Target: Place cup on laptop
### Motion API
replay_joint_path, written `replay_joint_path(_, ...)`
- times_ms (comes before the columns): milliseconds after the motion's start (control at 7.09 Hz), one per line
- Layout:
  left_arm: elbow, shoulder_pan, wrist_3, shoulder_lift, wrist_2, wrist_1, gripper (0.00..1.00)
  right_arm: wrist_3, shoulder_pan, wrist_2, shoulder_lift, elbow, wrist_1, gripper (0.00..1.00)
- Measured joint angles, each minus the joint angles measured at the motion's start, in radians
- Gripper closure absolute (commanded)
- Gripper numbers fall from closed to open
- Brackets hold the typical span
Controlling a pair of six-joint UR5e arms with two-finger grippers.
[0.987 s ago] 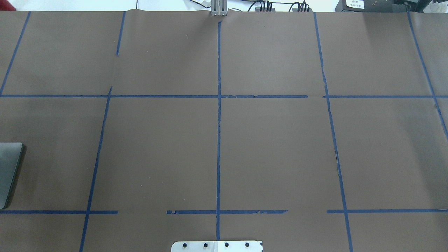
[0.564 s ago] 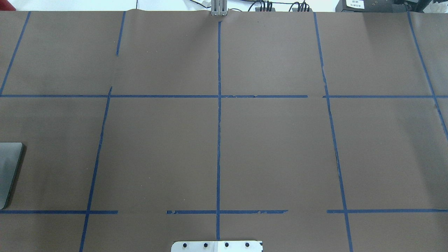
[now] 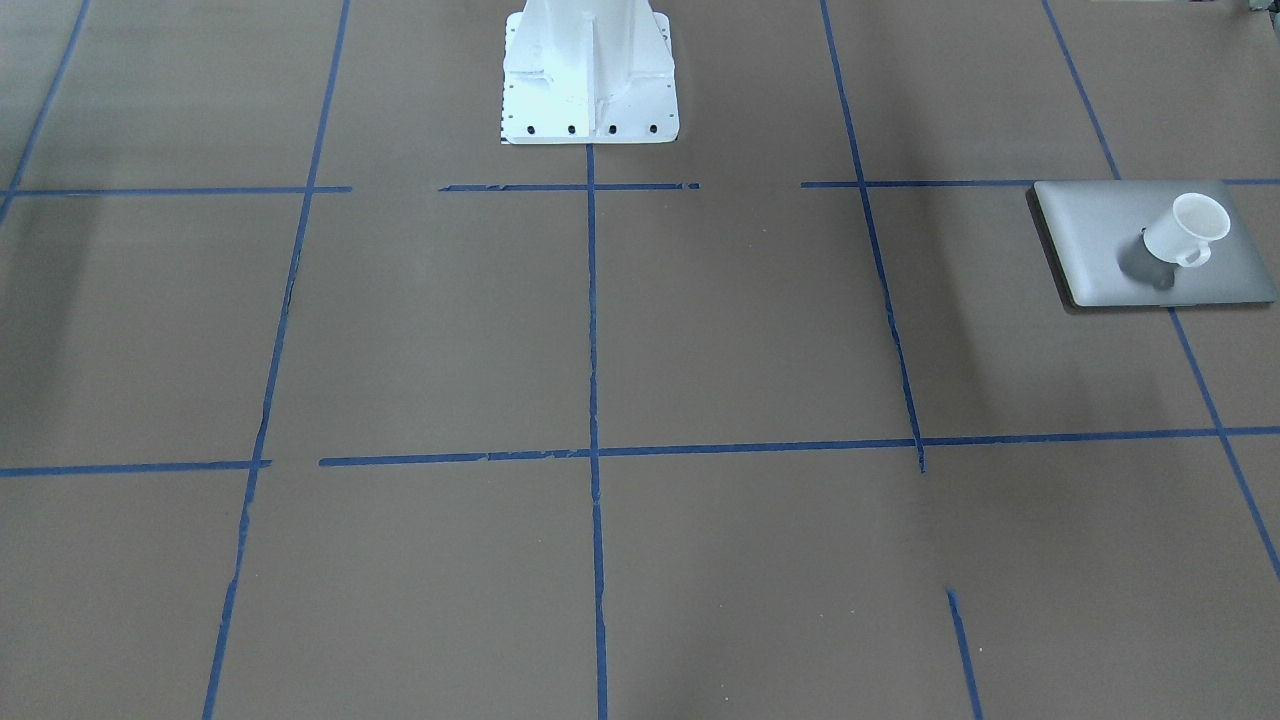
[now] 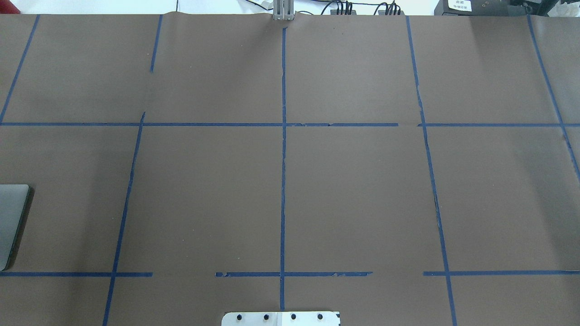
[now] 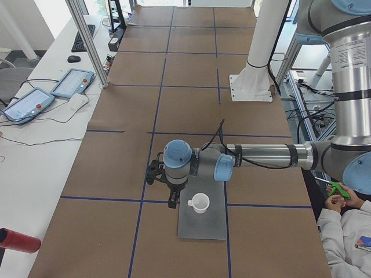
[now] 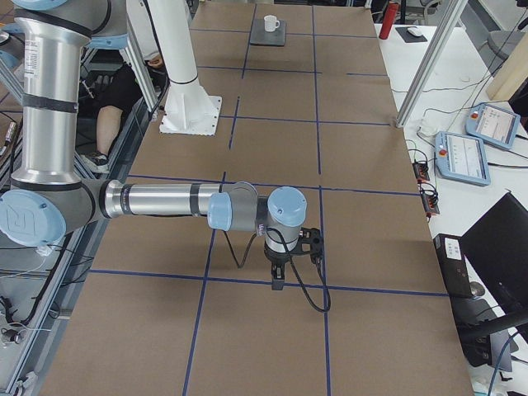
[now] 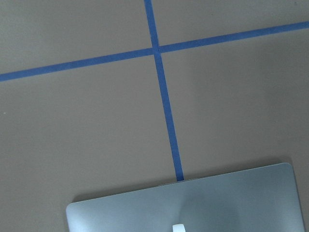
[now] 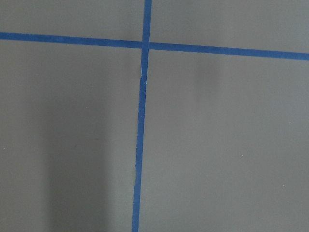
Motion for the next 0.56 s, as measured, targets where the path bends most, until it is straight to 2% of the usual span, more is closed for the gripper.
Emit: replay_joint_path(564,-0.001,-0.025,0.015,0.012,0.0,0.041,0.0,0.0,0.0,-0.001,0.0,0.0,0.0,0.0)
